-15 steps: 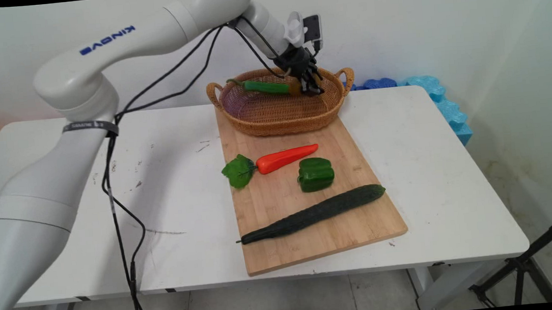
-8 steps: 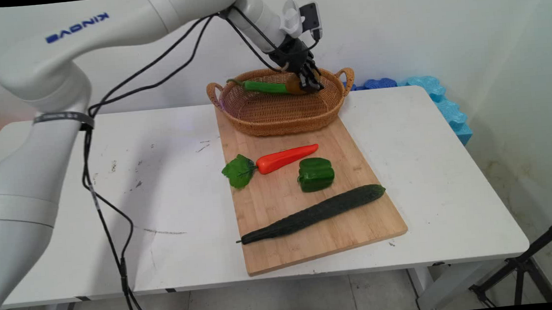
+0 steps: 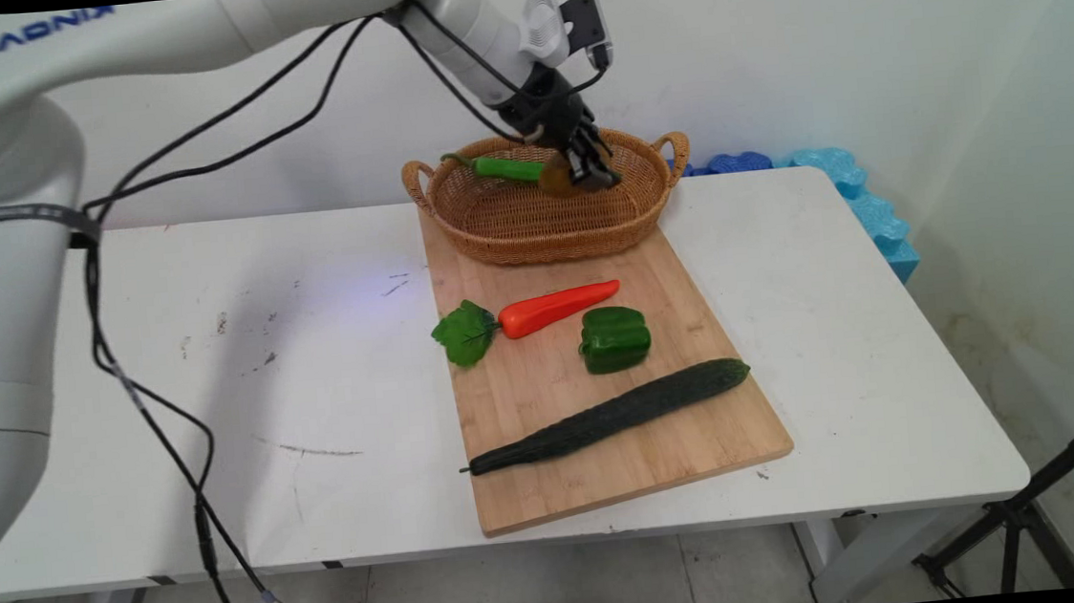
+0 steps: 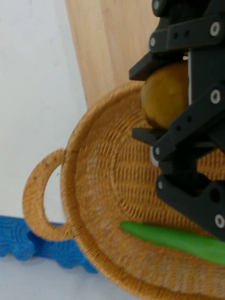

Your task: Place the picked object on the cutting board

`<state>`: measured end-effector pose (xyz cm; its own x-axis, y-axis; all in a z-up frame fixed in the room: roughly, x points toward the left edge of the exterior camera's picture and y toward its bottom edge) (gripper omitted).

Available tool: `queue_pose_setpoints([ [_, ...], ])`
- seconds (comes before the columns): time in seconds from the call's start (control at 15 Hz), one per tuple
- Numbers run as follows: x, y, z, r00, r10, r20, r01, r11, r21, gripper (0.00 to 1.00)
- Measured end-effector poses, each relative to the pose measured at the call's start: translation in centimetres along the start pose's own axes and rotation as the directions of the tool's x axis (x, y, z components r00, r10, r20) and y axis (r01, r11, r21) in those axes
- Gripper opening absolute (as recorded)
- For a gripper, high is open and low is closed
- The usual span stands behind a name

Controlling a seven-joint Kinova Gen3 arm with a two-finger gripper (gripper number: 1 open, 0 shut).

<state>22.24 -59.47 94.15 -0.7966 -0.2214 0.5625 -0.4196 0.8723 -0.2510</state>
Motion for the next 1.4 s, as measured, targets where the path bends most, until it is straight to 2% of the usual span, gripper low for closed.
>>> queue_pose_setpoints([
  [0.4,-2.4,5.1,-4.1,0.997,-0.072,0.028,0.074,0.996,-0.058,0.0],
  [0.73,-4.8,8.9,-5.6,0.994,-0.097,0.049,0.102,0.989,-0.107,0.0],
  [1.07,-7.2,12.6,-5.4,0.99,-0.122,0.071,0.131,0.98,-0.147,0.0],
  [1.4,-9.0,14.5,-4.2,0.985,-0.149,0.092,0.162,0.974,-0.157,0.0],
])
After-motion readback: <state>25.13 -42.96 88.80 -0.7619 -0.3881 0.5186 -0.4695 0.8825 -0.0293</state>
